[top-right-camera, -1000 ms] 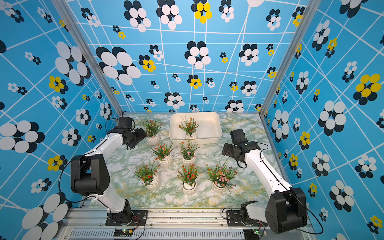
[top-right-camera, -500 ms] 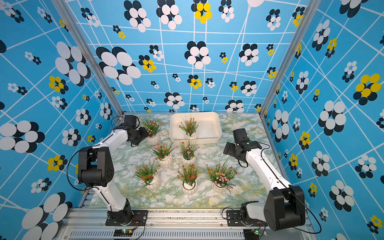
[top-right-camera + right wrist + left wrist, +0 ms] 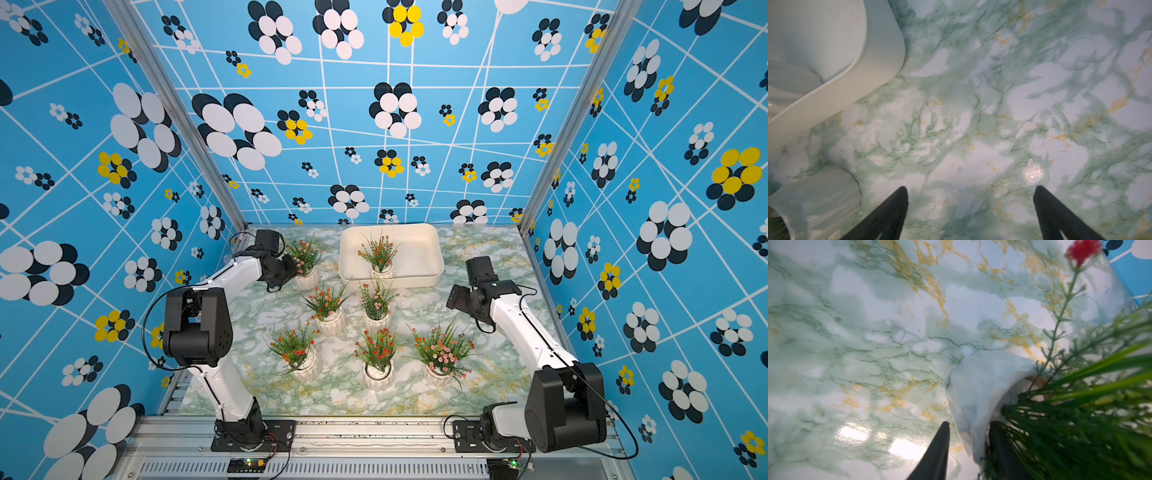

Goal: Put the potted gypsophila into the storage box
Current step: Pick up the baby's breath potted plant from the center of the board.

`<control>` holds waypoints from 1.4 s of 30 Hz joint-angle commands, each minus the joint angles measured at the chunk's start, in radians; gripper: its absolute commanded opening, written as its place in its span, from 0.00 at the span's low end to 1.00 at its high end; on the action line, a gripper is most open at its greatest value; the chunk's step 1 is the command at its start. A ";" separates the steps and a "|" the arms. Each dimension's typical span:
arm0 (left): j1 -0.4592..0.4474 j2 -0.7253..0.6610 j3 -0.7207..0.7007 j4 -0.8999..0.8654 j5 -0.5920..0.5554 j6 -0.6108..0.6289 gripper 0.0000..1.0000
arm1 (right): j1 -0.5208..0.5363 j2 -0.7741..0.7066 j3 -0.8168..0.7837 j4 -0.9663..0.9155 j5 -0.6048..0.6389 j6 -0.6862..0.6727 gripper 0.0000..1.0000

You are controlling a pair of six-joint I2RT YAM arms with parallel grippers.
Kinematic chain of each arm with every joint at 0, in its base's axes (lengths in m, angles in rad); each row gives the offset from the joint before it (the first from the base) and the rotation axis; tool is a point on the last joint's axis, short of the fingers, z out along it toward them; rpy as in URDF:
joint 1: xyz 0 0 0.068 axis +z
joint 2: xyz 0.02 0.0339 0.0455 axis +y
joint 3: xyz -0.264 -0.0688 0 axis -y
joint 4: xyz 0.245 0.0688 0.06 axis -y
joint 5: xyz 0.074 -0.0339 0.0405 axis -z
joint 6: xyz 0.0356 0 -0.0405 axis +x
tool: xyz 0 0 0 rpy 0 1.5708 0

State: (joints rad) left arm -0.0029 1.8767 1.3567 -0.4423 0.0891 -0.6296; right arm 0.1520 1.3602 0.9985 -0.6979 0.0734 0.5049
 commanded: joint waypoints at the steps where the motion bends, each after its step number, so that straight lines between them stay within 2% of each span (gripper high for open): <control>1: -0.006 0.023 0.036 -0.042 -0.021 0.016 0.30 | -0.009 0.018 0.014 -0.001 -0.021 -0.021 0.97; 4: -0.009 0.032 0.043 -0.043 -0.021 0.017 0.24 | -0.010 0.029 0.023 -0.008 -0.023 -0.025 0.97; 8: -0.013 0.048 0.062 -0.050 -0.017 0.023 0.23 | -0.012 0.031 0.020 -0.006 -0.026 -0.027 0.97; 15: -0.028 0.090 0.119 -0.098 -0.019 0.049 0.15 | -0.012 0.032 0.004 -0.004 -0.029 -0.026 0.97; 23: -0.041 0.111 0.121 -0.113 -0.017 0.063 0.19 | -0.013 0.042 -0.001 0.005 -0.034 -0.026 0.97; 29: -0.048 0.138 0.132 -0.129 -0.003 0.071 0.18 | -0.012 0.040 -0.012 0.008 -0.035 -0.025 0.97; 30: -0.049 0.144 0.137 -0.133 -0.002 0.071 0.17 | -0.012 0.040 -0.015 0.009 -0.034 -0.024 0.97; 34: -0.049 0.159 0.160 -0.154 0.008 0.077 0.00 | -0.014 0.036 -0.021 0.010 -0.034 -0.022 0.97; 42: -0.054 0.128 0.186 -0.185 -0.009 0.100 0.00 | -0.015 0.037 -0.018 0.010 -0.035 -0.026 0.97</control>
State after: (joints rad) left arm -0.0334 1.9747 1.5280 -0.5747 0.0284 -0.5488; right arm 0.1425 1.3907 0.9878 -0.6933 0.0452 0.4900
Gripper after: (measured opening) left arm 0.129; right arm 0.967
